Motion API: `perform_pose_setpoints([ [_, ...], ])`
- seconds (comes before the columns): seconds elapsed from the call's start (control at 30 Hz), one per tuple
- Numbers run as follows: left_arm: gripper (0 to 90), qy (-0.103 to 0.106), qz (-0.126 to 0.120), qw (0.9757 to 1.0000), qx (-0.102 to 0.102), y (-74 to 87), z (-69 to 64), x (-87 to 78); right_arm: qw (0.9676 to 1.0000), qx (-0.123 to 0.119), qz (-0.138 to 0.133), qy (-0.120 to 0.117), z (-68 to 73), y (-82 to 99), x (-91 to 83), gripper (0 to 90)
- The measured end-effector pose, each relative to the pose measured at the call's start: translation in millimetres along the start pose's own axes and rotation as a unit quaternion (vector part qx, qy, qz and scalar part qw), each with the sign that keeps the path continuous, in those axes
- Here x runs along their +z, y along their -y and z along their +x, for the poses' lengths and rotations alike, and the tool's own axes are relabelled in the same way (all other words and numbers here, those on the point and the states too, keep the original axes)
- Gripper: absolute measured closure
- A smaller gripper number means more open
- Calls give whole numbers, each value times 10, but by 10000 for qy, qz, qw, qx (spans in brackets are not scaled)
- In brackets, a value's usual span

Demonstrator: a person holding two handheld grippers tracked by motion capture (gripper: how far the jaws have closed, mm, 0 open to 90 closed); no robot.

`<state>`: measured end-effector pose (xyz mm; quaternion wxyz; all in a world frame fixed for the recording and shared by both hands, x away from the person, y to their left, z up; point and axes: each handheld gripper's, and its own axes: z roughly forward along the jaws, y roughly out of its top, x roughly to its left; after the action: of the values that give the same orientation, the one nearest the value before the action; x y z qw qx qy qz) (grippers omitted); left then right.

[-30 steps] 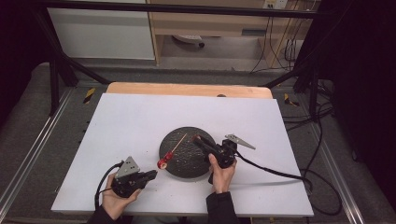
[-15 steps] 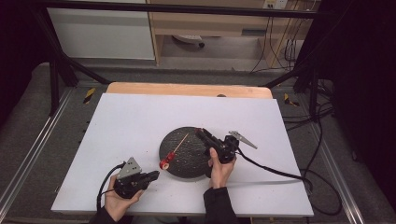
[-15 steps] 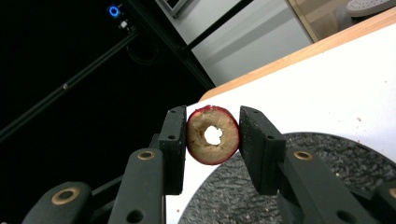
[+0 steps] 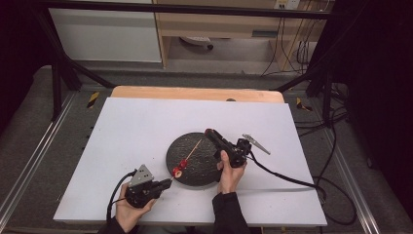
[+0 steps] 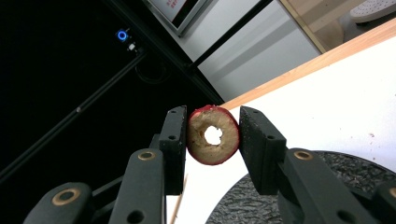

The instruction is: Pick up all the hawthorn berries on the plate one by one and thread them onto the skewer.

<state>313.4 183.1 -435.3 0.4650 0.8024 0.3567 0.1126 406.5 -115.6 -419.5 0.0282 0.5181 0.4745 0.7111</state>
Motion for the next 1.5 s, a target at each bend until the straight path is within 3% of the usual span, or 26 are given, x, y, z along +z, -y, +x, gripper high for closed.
perform_pose_setpoints([
  [0.7, 884, 0, -114, 9999, -15, -41, -92, 126, 9990, 357, -193, -162, 2, 40, 12, 636],
  [1.17, 884, -56, -236, 9997, -51, -60, -119, 158, 9984, 460, -175, -261, 5, 66, 5, 636],
  [1.5, 885, -140, -297, 9993, -183, -100, -179, 236, 9979, 520, -217, -309, 11, 74, -3, 637],
])
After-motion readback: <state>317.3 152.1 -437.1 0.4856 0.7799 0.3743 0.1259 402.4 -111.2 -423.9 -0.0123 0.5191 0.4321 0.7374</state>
